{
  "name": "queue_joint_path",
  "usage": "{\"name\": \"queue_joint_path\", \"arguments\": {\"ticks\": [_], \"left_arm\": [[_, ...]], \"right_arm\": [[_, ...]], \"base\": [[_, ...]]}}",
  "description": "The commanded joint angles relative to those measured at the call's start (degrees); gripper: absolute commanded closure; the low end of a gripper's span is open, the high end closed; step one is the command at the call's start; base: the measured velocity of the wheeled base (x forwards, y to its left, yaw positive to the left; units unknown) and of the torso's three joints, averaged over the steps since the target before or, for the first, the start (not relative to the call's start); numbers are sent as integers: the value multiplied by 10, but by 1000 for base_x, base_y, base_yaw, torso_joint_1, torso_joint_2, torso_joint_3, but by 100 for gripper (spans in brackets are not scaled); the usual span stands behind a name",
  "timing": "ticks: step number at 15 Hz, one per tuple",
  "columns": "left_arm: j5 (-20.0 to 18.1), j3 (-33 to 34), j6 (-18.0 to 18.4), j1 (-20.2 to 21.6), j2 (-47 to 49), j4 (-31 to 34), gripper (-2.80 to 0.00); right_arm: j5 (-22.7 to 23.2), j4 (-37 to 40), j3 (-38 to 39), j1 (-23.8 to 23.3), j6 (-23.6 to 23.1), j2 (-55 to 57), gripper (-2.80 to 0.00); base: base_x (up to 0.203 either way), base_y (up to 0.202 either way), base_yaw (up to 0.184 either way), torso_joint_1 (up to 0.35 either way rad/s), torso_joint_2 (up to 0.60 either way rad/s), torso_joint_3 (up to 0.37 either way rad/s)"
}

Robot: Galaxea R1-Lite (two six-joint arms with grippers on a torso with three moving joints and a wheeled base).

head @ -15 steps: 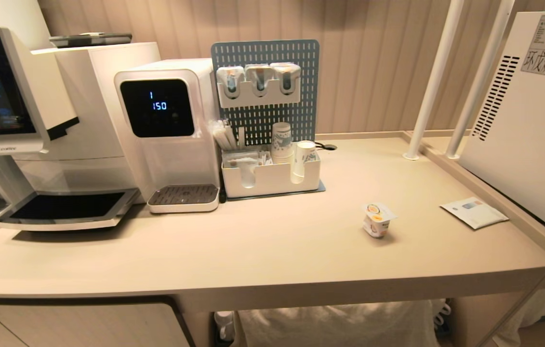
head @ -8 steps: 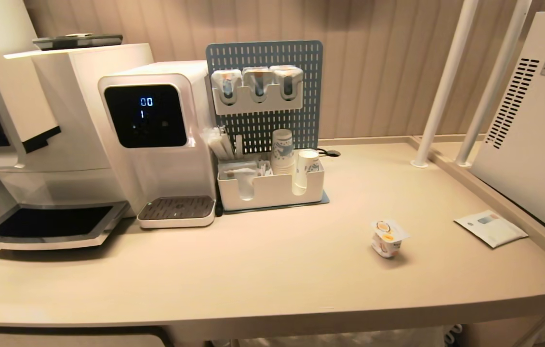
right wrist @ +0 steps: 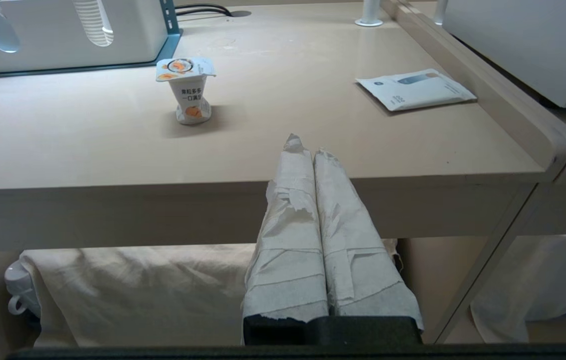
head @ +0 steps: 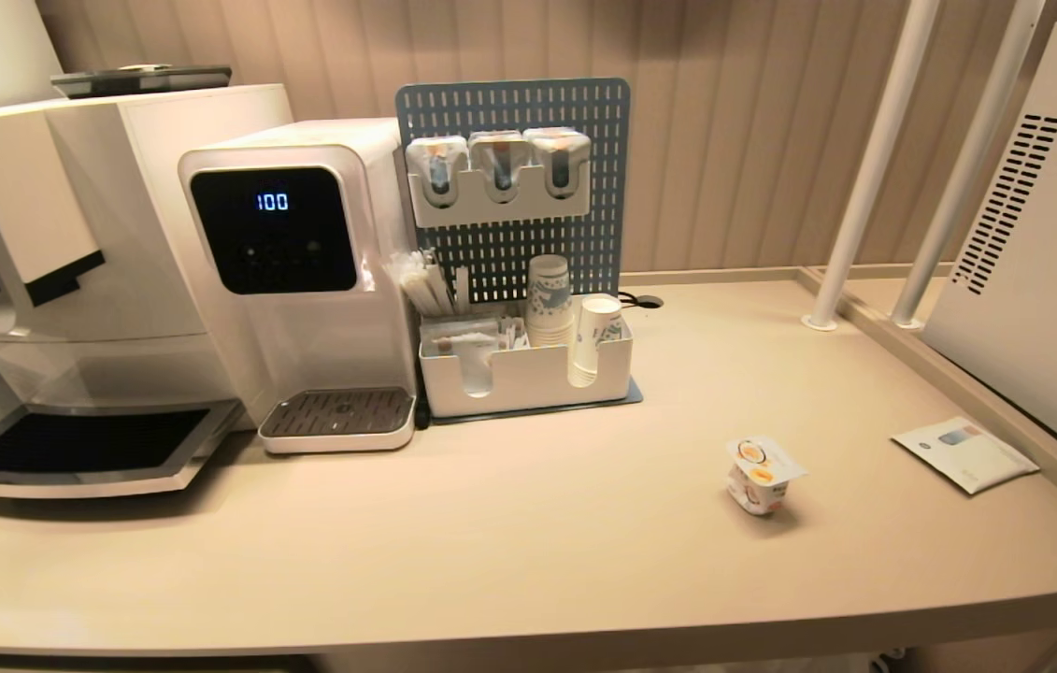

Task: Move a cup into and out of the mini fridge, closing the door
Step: Put the yoghurt in the freezer

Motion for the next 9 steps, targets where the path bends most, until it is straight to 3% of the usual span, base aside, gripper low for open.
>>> {"name": "queue_joint_path", "arguments": {"ticks": [1, 9], "left_arm": [[0, 0, -2, 0, 0, -1, 0], [0, 0, 4, 0, 0, -2, 0]], "right_arm": [[0, 0, 5, 0, 0, 0, 0], [0, 0, 5, 0, 0, 0, 0]], "base": [[0, 0, 0, 0, 0, 0], [0, 0, 0, 0, 0, 0]]}}
